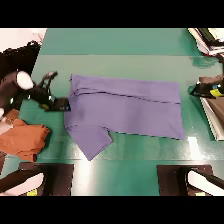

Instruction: Fold the shirts.

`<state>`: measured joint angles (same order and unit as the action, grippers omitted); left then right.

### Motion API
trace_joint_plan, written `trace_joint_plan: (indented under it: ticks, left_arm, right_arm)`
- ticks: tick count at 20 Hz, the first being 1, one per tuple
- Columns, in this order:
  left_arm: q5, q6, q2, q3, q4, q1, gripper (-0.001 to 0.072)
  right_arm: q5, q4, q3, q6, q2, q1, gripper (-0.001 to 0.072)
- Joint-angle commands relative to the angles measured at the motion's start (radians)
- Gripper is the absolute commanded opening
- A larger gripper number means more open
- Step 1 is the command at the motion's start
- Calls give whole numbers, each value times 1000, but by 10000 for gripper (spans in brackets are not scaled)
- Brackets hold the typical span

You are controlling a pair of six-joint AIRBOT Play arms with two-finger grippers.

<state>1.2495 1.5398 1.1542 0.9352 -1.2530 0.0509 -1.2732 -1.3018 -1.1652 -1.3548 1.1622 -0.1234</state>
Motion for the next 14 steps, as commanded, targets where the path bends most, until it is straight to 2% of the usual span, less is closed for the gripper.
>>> trace_joint_plan:
  ticks: [1, 4, 6, 10, 14]
  left_arm:
    - [6, 36, -200, -274, 112, 0, 603]
    - [-8, 35, -277, -409, 234, 0, 603]
    - [-38, 36, -286, -467, 248, 0, 603]
    - [-195, 34, -286, -551, 356, 0, 603]
    - [-285, 32, -286, -592, 379, 0, 603]
  right_arm:
    - [17, 2, 122, 1, -120, -43, 384]
    - [16, 2, 163, 1, -158, -59, 384]
    - [16, 3, 164, 1, -167, -59, 384]
    - [25, 73, 164, 3, -166, -59, 384]
    - [21, 80, 164, 3, -167, -59, 384]
